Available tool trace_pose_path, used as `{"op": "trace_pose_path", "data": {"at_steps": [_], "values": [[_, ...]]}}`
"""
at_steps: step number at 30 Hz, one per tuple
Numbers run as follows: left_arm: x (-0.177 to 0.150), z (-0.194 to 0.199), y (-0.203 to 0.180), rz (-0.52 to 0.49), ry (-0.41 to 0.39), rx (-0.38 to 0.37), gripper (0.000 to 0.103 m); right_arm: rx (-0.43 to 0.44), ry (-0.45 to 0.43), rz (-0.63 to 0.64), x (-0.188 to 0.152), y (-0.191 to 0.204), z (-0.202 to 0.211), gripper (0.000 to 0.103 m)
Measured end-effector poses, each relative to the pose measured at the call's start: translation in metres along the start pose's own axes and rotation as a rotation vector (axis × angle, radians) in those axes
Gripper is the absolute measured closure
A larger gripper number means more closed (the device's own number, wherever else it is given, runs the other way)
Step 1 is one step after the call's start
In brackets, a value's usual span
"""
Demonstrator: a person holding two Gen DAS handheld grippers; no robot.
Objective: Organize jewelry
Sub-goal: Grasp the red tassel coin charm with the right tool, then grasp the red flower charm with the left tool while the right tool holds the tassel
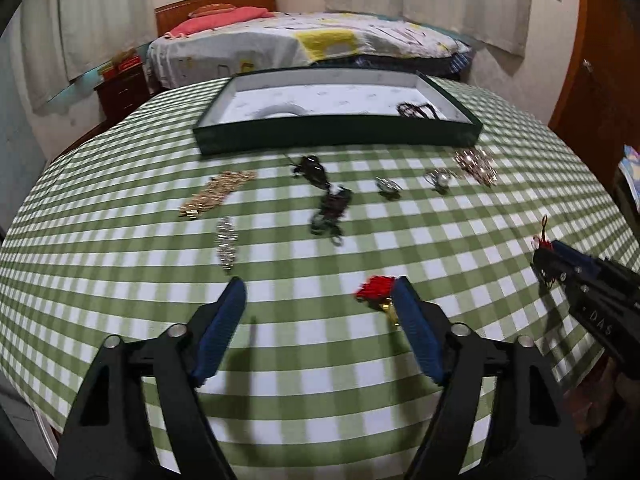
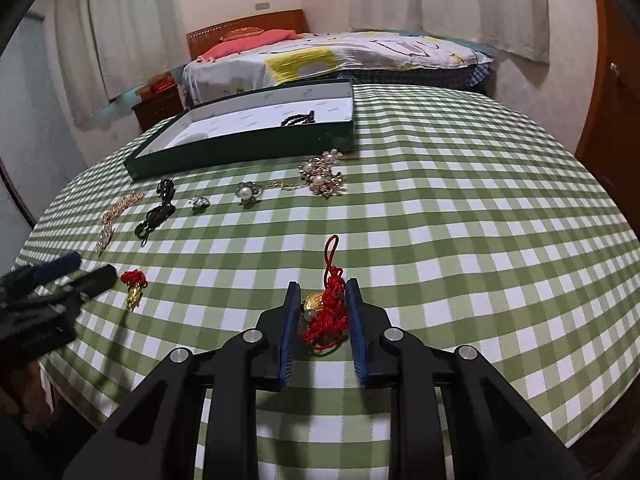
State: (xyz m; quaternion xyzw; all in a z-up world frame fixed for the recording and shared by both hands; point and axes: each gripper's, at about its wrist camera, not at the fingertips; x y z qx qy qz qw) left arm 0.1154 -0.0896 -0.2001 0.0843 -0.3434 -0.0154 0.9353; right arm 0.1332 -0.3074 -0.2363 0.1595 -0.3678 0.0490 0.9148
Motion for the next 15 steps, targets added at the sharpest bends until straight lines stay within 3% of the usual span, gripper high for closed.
{"op": "trace_pose_path", "data": {"at_steps": [6,15], "values": [[-0.001,-0.011,-0.017,-0.039,0.02,-0.022,0.041,0.02,-0.002,-0.014,0.0,-0.002,0.0,0.079],[-0.004,-0.011,-0.02,-0.066,0.022,-0.078,0.066,0.021,-0.002,-0.018,0.0,-0.002,0.0,0.079]]}}
Point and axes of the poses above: each gripper's, at about its wrist camera, not at the fingertips, and z roughly against the way its jaws point, y to its left, x to its top, and after that the axes turned 12 degrees about x, right-handed
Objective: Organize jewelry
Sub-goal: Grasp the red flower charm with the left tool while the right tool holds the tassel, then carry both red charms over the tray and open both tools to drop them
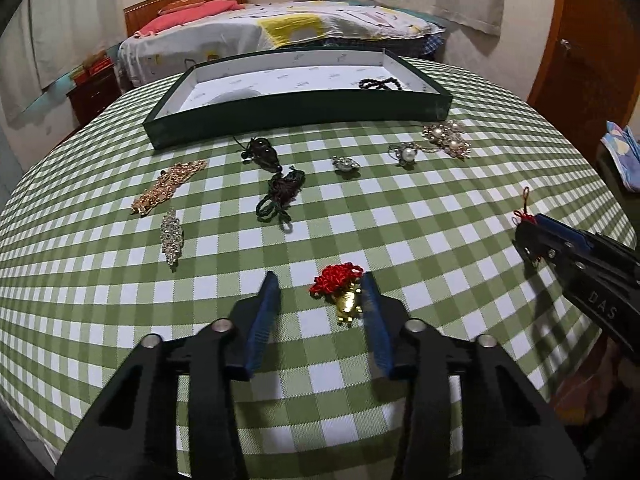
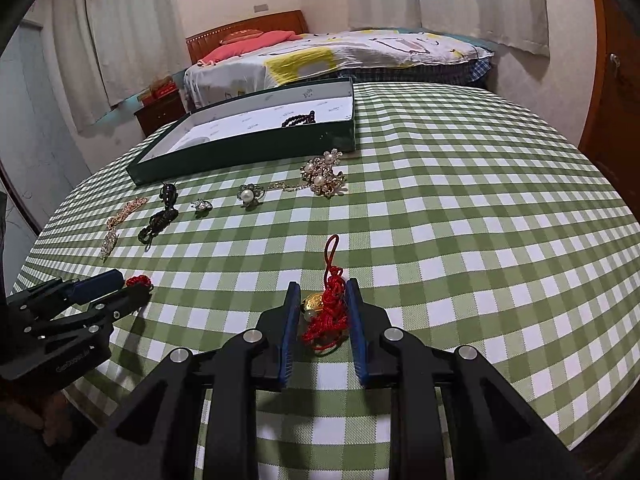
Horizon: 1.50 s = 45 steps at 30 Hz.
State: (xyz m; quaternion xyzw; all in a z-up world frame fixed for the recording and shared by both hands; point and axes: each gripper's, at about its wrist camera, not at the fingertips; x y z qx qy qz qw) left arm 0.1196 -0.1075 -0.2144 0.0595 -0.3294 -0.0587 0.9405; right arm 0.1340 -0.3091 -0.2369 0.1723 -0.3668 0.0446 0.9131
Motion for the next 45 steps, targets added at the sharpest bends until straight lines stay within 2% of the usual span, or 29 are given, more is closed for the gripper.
{"op": "trace_pose_path", "data": {"at_steps": [7,21,30,36,45], "values": [[-0.003,0.003,-0.002,-0.02,-0.014,-0.038,0.089,-0.001,0.0,0.0,0.0,0.0,0.0,0.079],[-0.004,0.01,0.01,0.011,-0.012,-0.072,0.09,-0.001,-0.001,-0.002,0.0,0.0,0.0,0.079],[0.006,0.02,0.023,0.034,-0.053,-0.068,0.09,0.025,-0.013,-0.011,0.006,0.003,0.002,0.079],[0.023,0.027,0.034,0.059,-0.087,-0.07,0.09,0.043,-0.039,-0.003,0.025,0.009,0.004,0.079],[0.067,0.036,0.046,0.067,-0.187,-0.076,0.09,0.06,-0.11,0.049,0.075,0.025,0.001,0.079]]}}
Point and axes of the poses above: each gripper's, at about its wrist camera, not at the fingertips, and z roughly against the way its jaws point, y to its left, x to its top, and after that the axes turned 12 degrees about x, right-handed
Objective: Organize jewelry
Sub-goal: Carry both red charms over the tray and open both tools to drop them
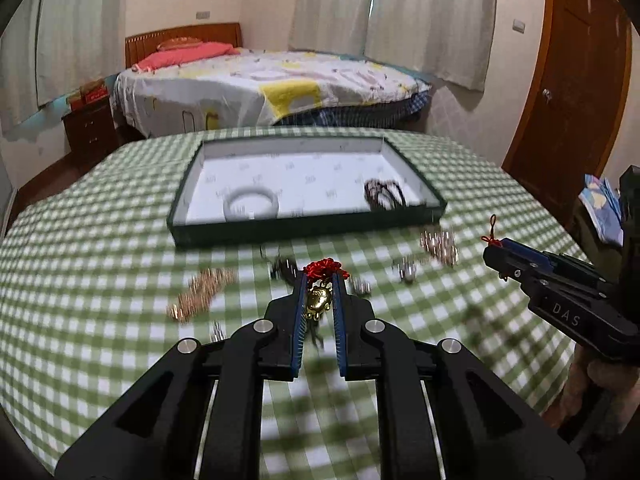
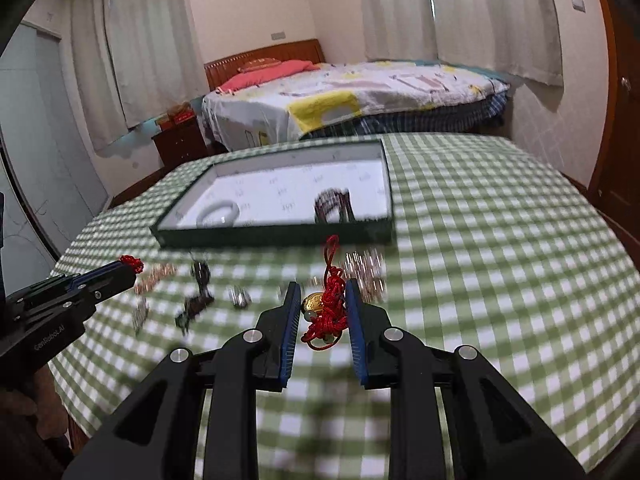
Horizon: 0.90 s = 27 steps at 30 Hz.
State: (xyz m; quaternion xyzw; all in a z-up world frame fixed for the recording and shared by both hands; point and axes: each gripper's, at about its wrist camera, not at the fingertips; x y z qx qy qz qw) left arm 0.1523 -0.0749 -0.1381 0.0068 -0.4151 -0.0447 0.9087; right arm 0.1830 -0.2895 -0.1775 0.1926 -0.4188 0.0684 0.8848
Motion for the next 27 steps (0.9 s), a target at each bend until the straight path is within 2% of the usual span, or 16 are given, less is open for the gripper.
{"op": "trace_pose_path", "data": {"at_steps": [9,16,21,27], "values": [[0.056,-0.02,0.007,0.0,-0.096,0.013,0.09,0.006,-0.099,0.084,0.066,0.01,-0.021,0.079],[0.099,-0.055,0.011,0.023,-0.138,0.03,0.09,0.023,-0.124,0.11,0.107,0.007,-0.056,0.079],[0.117,-0.088,0.006,0.016,-0.123,0.036,0.09,0.018,-0.106,0.105,0.12,-0.004,-0.089,0.079],[0.127,-0.149,0.002,0.034,-0.017,0.025,0.09,-0.001,-0.034,0.071,0.122,-0.025,-0.133,0.079]]}}
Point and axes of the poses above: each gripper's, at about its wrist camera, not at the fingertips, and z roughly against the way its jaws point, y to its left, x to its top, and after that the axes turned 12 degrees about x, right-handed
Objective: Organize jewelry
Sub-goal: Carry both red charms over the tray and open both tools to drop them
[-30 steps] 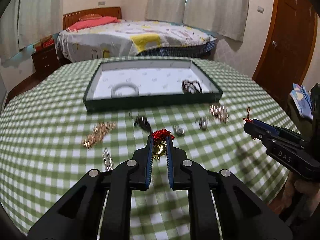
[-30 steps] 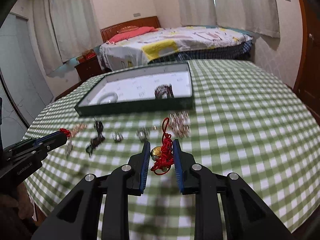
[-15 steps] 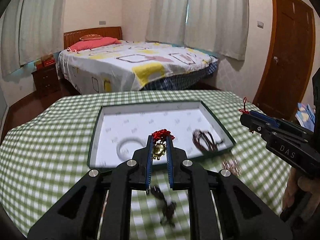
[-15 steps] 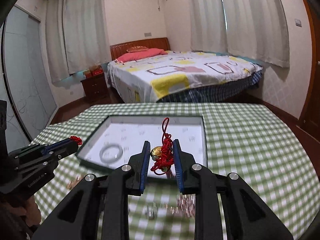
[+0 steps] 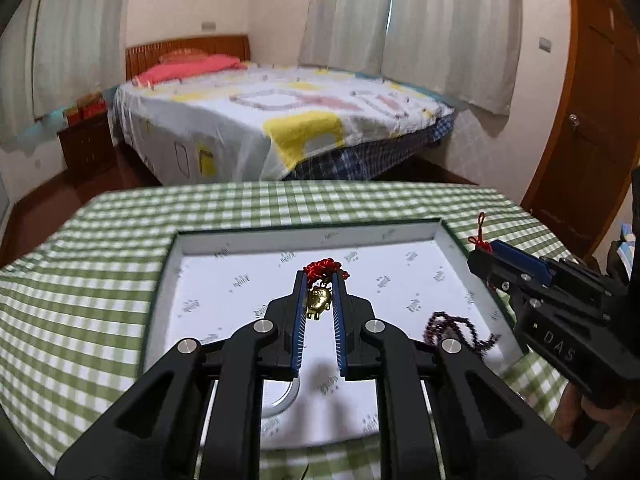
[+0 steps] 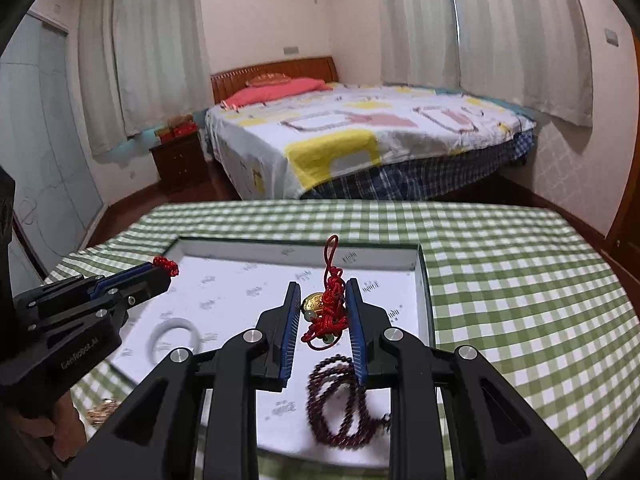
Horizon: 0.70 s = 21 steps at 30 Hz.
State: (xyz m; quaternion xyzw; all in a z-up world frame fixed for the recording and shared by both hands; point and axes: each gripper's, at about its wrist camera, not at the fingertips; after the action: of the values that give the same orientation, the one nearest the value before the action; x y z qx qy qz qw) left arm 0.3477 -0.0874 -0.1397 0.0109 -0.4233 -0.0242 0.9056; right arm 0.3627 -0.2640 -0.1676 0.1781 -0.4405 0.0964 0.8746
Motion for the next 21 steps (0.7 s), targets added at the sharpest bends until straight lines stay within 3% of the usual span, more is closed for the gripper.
{"op": "trace_pose_path", "data": {"at_steps": [9,17,21], "values": [[0.005,-0.054,-0.011,-0.032,0.102,0.013,0.09,-0.028,0.114,-0.035,-0.005,-0.021,-0.043,0.079],[-0.003,-0.076,-0.017,-0.06,0.189,0.024,0.09,-0.048,0.171,-0.057,-0.009,-0.032,-0.058,0.079],[-0.004,-0.08,-0.02,-0.063,0.192,0.036,0.082,-0.049,0.181,-0.068,-0.01,-0.036,-0.06,0.078]]}}
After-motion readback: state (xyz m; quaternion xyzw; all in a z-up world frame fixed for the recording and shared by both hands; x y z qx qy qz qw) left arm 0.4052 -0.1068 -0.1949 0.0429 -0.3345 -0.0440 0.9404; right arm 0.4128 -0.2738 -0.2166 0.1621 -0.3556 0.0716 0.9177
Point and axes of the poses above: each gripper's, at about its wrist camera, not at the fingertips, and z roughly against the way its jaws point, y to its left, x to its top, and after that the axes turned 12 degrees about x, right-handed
